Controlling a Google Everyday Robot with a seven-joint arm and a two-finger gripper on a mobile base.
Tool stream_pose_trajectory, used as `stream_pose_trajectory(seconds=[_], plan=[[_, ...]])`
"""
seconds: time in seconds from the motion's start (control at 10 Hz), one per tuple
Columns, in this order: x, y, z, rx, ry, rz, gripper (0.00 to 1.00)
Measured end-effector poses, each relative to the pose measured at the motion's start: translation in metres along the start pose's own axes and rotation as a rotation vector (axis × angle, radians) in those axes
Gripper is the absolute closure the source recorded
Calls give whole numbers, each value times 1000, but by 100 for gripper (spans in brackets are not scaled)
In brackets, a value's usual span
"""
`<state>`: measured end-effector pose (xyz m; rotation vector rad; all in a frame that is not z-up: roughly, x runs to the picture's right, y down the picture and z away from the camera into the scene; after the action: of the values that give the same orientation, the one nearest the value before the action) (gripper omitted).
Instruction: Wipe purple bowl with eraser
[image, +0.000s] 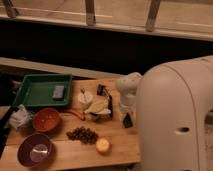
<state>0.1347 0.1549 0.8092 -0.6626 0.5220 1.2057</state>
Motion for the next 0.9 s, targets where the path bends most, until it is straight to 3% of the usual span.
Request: stream_pose_trajectory(seconds=[0.2, 0.4, 0.7, 0.9], plan=[[-7, -5, -35, 18, -59, -60, 100], [-16, 5, -59, -34, -114, -229, 100], [-35, 58, -91, -105, -176, -458, 100], [-26, 97, -104, -119, -200, -592, 100]])
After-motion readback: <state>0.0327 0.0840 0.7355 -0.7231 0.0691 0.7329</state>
